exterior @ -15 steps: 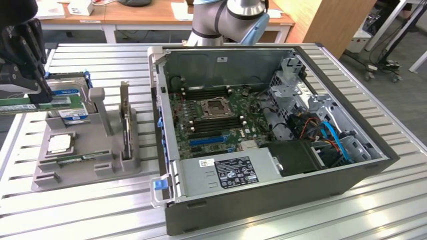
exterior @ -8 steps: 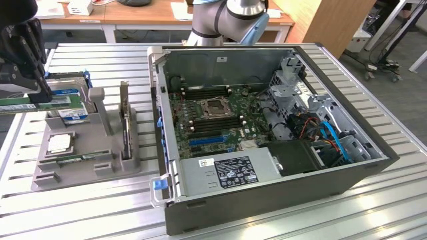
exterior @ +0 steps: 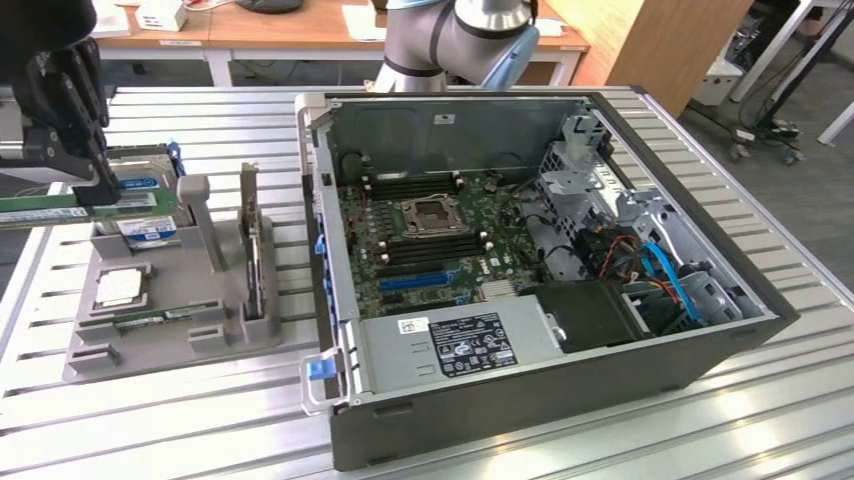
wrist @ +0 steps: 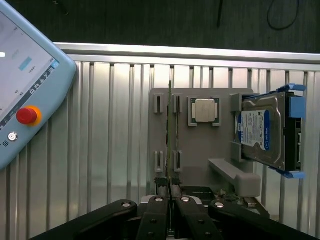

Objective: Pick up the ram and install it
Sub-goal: 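Pick up the ram and move it above insertion slot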

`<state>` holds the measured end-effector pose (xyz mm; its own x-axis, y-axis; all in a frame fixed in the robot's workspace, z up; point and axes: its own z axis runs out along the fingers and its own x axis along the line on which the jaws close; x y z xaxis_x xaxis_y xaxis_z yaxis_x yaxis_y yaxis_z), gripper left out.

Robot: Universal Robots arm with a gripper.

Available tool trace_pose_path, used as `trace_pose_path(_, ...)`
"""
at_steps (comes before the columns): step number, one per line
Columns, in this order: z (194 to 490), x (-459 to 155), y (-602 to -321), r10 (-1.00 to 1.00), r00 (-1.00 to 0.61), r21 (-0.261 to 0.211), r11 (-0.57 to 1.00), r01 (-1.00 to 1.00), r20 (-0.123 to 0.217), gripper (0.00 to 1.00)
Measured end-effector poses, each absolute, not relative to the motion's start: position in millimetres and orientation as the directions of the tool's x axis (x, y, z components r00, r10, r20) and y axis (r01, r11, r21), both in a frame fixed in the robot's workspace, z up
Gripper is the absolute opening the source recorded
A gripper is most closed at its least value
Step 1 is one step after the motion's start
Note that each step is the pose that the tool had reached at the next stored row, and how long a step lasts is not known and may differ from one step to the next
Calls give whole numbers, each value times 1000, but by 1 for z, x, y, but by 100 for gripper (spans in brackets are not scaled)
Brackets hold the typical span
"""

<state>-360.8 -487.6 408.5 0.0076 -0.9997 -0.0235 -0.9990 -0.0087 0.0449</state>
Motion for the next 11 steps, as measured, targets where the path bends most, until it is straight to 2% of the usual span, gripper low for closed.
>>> trace_pose_path(11,408,-346,-488,-1000,8,45,-9,-999,-25,12)
